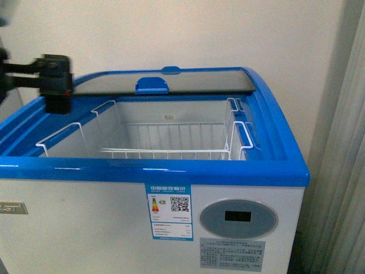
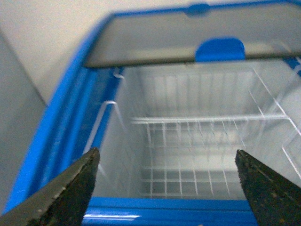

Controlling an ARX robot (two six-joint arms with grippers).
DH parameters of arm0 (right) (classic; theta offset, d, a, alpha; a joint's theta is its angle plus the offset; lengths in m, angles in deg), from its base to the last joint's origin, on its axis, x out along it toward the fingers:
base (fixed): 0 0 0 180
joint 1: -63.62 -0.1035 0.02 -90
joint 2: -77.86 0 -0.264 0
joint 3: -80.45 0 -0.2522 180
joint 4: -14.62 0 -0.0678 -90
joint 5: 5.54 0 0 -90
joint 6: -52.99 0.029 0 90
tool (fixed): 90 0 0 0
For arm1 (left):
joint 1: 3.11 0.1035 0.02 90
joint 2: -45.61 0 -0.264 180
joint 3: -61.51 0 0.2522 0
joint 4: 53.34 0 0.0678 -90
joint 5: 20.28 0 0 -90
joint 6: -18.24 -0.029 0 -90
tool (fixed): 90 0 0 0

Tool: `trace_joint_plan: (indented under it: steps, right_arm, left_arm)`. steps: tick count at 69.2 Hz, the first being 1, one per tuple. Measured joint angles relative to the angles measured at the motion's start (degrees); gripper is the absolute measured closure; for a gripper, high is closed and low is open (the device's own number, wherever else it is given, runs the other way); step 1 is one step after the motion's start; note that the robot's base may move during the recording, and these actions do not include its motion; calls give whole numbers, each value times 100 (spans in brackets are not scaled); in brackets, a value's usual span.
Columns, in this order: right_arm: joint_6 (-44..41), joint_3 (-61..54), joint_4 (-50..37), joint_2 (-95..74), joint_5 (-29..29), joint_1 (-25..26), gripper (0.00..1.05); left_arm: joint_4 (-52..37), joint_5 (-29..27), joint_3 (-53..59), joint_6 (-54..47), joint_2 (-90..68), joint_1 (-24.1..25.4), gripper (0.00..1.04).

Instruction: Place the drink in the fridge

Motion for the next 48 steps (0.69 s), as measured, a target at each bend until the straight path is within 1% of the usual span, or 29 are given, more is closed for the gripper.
trace_joint_plan:
  steps: [2, 5, 6, 9, 11, 14, 16, 17, 19, 20, 22, 24, 25, 28, 29, 31, 34, 36, 44, 45, 48]
  right_arm:
    - [0, 0, 2, 0, 9, 0, 65]
    - [0, 0, 0, 0, 9, 0, 65]
    - [0, 0, 0, 0, 7, 0, 65]
    - [0, 0, 0, 0, 9, 0, 65]
    - [-35, 118, 337, -127, 190, 107, 65]
    - [-247, 542, 1244, -310, 949, 345, 65]
    - [-457, 1014, 2223, -553, 1598, 588, 65]
    - [-590, 1165, 2520, -634, 1797, 656, 65]
    - [-960, 1668, 3571, -879, 2498, 879, 65]
    - [-1145, 1829, 4009, -1016, 2761, 938, 65]
    - [-1290, 1932, 4389, -1139, 2968, 955, 65]
    - [-1591, 1989, 4806, -1357, 3246, 944, 65]
    - [-1755, 1991, 4881, -1429, 3314, 931, 65]
    - [-2026, 1985, 4951, -1670, 3414, 861, 65]
    - [-2260, 2000, 4924, -1827, 3427, 815, 65]
    - [-2511, 2059, 4846, -2017, 3429, 767, 65]
    - [-2841, 2212, 4701, -2337, 3351, 686, 65]
    - [-3165, 2420, 4544, -2651, 3204, 577, 65]
    - [-4120, 3265, 4315, -3748, 2785, 223, 65]
    - [-4422, 3456, 4304, -4017, 2693, 142, 65]
    - [-4704, 3762, 4339, -4435, 2535, 9, 65]
  left_arm:
    - [-435, -35, 551, 76, 426, 63, 27]
    - [-658, -22, 1080, 140, 905, 162, 32]
    - [-662, 9, 1416, 170, 1268, 234, 36]
    - [-579, 151, 1910, 205, 1827, 400, 41]
    - [-444, 337, 2367, 229, 2358, 566, 46]
    - [-380, 361, 2793, 251, 2830, 697, 51]
    - [-350, 356, 3110, 289, 3193, 780, 57]
    - [-343, 361, 3191, 291, 3285, 793, 59]
    - [-328, 402, 3425, 306, 3571, 807, 65]
    - [-310, 435, 3497, 308, 3670, 807, 69]
    - [-299, 455, 3552, 308, 3744, 804, 73]
    - [-271, 468, 3620, 308, 3821, 807, 78]
    - [-262, 463, 3639, 308, 3845, 807, 80]
    - [-234, 463, 3707, 310, 3928, 807, 85]
    - [-216, 463, 3746, 310, 3991, 807, 89]
    - [-195, 466, 3783, 310, 4054, 809, 92]
    - [-162, 466, 3829, 310, 4153, 809, 97]
    - [-131, 466, 3877, 317, 4247, 809, 103]
    - [7, 463, 4002, 332, 4505, 809, 102]
    - [42, 463, 4030, 334, 4568, 809, 102]
    - [83, 463, 4070, 334, 4656, 809, 102]
